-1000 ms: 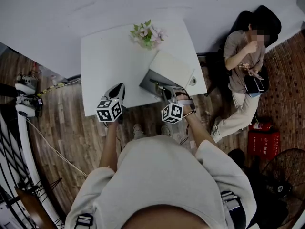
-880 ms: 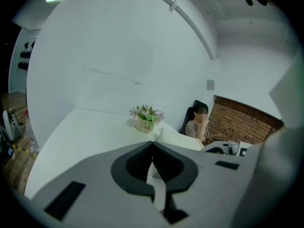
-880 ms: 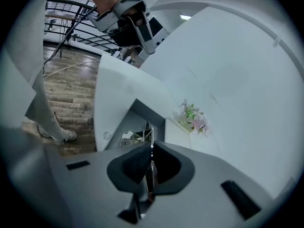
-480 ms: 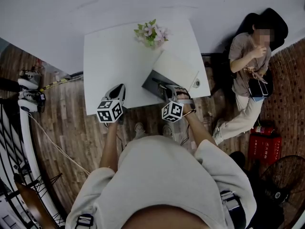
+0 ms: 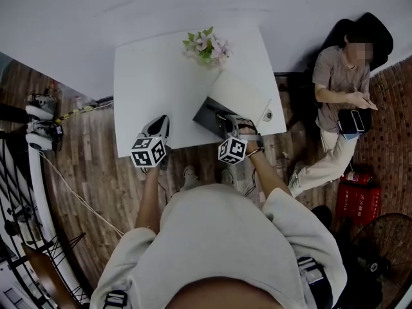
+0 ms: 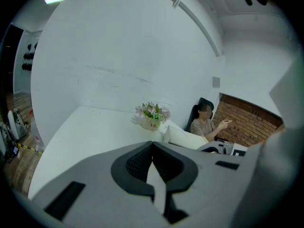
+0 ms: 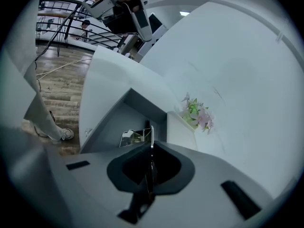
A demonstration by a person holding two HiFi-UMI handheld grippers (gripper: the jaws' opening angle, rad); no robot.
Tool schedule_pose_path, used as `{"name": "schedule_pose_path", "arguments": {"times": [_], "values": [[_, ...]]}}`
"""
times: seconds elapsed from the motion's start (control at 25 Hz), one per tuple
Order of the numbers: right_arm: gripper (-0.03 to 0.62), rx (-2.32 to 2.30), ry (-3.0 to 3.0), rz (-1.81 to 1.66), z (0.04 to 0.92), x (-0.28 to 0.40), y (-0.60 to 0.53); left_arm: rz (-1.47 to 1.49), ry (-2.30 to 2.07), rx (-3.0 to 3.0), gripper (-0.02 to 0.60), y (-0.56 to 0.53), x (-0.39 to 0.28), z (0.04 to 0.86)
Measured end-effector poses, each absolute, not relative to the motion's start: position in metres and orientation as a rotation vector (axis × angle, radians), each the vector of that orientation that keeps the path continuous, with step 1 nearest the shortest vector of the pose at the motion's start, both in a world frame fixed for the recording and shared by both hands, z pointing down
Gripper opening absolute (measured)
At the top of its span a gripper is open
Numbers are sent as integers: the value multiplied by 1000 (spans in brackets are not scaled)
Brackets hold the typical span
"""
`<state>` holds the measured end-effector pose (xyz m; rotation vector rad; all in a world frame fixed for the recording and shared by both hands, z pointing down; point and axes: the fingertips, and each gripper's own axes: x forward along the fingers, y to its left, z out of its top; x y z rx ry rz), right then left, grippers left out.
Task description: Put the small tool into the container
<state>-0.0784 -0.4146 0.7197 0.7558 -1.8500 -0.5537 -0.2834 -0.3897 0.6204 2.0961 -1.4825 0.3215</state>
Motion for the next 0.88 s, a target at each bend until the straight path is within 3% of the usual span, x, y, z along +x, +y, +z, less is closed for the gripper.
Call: {"name": "schedule_pose_path", "arguments": {"times": [0.88], "values": [[40,621,-1794,-535,747,-79,-406,322,-1470,2094,9,-390,-276,622]]}}
